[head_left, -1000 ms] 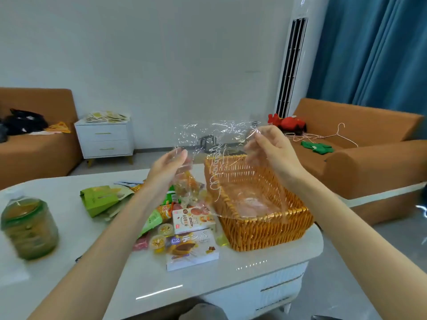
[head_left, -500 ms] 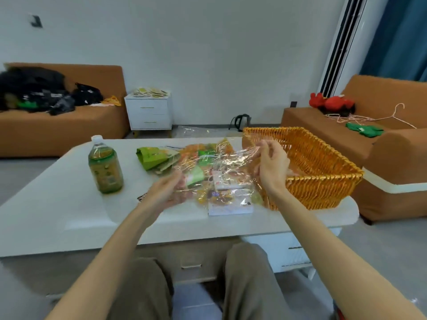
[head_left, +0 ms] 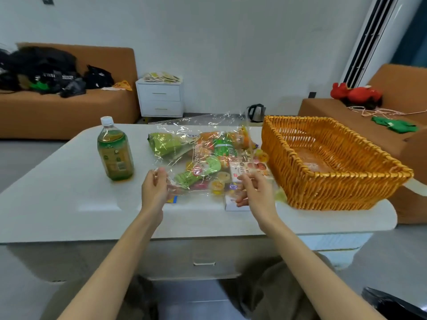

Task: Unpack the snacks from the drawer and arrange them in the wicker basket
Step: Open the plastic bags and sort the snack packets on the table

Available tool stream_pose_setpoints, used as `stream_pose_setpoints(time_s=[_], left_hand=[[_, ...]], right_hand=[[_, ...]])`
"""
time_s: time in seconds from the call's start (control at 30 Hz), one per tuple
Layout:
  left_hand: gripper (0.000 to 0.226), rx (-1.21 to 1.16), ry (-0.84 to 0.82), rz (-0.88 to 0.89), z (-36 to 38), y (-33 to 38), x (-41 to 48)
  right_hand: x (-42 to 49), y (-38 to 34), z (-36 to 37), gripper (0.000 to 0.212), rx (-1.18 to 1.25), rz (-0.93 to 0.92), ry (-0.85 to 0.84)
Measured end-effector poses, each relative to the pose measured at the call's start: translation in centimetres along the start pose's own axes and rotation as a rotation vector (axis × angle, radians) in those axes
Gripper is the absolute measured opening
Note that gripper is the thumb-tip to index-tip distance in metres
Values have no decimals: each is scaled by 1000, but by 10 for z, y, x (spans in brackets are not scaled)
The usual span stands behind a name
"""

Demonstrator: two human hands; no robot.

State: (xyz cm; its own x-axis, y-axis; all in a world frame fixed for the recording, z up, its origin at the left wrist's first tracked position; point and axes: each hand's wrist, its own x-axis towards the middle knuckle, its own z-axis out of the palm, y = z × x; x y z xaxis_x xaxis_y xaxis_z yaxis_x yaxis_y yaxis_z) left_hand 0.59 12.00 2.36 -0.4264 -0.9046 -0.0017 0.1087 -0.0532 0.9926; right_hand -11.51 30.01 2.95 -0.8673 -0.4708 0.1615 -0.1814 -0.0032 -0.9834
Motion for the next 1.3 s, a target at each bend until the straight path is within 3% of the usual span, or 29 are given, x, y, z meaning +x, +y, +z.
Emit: stream_pose_setpoints(time_s=[0.17, 0.4, 0.47, 0.53, 0.63, 0.7, 0.77, 0.83, 0.9, 0.97, 1.13, 1.23, 1.3], left_hand=[[31, 144, 22, 114, -6, -10, 17], [31, 348, -6, 405, -34, -4, 35], [32, 376, -22, 340, -39, -9, 36], [36, 350, -103, 133, -40, -10, 36], [40, 79, -296, -175, -42, -3, 43], [30, -26, -270, -165, -44, 0, 45], [22, 35, -162, -109, -47, 1, 45], [21, 101, -133, -65, -48, 0, 43], [19, 116, -174, -53, -51, -3, 40], [19, 128, -228, -40, -51, -6, 36], [19, 193, -286, 1, -48, -7, 31], [19, 213, -316, 0, -50, -11, 30], [19, 222, -321, -10, -52, -14, 30]], right_hand=[[10, -1, 3, 15, -105, -265, -1], [29, 2, 11, 15, -127, -333, -34], [30, 13, 13, 15, -113, -305, -60], [30, 27, 13, 16, -97, -250, -62], [30, 32, 13, 23, -82, -157, -133], [32, 30, 9, 27, -100, -133, -205], [33, 31, 3, 21, -126, -116, -208], [32, 34, -2, 12, -112, -110, -96], [30, 36, -5, 24, -256, -200, 99], [33, 37, -5, 24, -394, -248, 135], [39, 38, 2, 30, -144, 319, -228], [35, 38, 7, 20, -98, 433, -393], [34, 41, 9, 29, -120, 430, -418]])
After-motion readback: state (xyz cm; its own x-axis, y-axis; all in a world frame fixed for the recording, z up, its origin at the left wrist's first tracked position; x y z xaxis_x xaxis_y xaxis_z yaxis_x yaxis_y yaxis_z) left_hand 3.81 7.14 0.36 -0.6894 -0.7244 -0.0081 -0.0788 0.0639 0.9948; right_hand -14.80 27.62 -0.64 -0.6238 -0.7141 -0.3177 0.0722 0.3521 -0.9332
